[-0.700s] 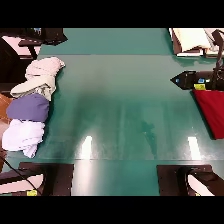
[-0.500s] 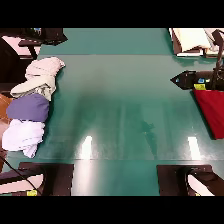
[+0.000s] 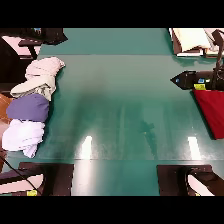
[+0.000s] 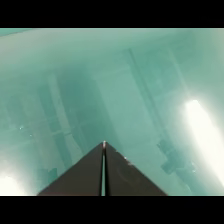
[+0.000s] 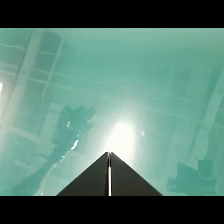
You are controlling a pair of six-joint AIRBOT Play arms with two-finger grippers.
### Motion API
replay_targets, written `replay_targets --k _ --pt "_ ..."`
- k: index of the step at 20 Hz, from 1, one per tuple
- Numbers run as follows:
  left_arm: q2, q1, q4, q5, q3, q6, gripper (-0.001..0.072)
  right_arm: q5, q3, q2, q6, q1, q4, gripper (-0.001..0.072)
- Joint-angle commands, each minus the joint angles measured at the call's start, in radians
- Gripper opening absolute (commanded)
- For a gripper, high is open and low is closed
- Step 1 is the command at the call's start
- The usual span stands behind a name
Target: Fold the shirts.
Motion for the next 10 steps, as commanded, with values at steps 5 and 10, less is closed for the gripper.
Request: replay_targets --k 5,10 --pt "-0.044 0.000 0.328 0.163 0.000 -0.134 0.0676 -0.003 0.001 0.001 0.000 0.002 0.001 0.0014" --pt "-0.259 0.113 0.531 0.166 0.000 -0.255 0.0687 -0.003 0.001 0.001 0.000 0.002 0.001 0.0014"
